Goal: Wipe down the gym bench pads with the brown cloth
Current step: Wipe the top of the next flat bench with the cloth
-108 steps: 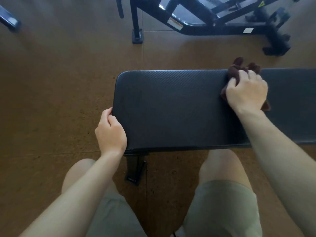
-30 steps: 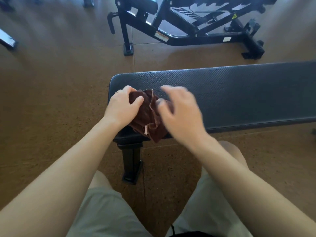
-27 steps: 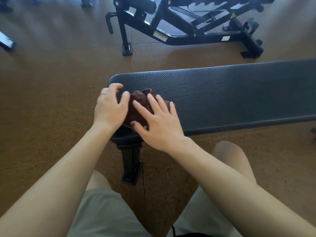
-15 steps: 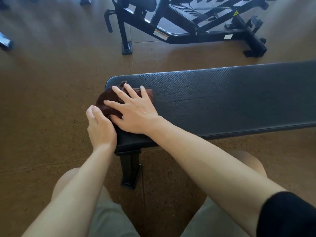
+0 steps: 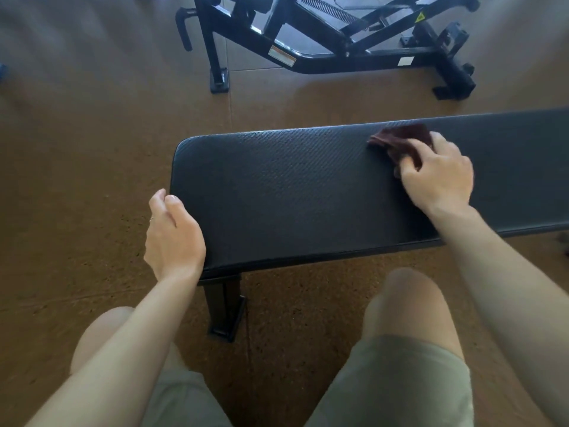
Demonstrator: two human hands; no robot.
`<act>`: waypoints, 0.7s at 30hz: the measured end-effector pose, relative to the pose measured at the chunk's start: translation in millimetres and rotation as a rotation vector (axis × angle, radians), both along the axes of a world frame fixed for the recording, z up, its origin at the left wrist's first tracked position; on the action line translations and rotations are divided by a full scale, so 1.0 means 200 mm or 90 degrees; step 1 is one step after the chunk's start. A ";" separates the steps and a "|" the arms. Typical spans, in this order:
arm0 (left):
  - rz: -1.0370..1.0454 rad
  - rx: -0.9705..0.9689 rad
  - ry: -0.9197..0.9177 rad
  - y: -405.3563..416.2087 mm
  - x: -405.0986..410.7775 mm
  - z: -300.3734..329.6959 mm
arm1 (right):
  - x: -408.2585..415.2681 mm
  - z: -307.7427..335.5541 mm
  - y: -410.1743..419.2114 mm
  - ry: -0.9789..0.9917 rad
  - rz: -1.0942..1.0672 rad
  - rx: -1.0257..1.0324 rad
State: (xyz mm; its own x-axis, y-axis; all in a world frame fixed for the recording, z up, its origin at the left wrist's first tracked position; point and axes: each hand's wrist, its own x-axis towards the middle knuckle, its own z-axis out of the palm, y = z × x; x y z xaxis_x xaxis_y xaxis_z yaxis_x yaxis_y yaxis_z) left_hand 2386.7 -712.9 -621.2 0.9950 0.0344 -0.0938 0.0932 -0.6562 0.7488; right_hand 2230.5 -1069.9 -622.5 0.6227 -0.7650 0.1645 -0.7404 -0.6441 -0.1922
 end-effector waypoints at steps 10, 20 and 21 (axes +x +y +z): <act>0.035 -0.031 -0.017 0.01 0.01 -0.02 | 0.48 -0.03 1.27 -0.092 0.395 0.019; 0.024 -0.064 0.012 0.03 0.01 -0.01 | -0.27 -0.04 0.63 -0.084 0.067 -0.036; 0.021 -0.069 0.013 0.03 0.01 -0.01 | -0.29 -0.05 0.63 -0.092 0.009 -0.030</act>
State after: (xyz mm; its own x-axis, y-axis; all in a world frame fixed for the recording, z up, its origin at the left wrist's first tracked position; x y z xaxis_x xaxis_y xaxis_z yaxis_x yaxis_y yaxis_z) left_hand 2389.6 -706.4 -622.8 0.9914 0.0556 -0.1183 0.1289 -0.5673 0.8133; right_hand 2171.6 -942.9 -632.1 0.6012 -0.7452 0.2886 -0.6979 -0.6655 -0.2646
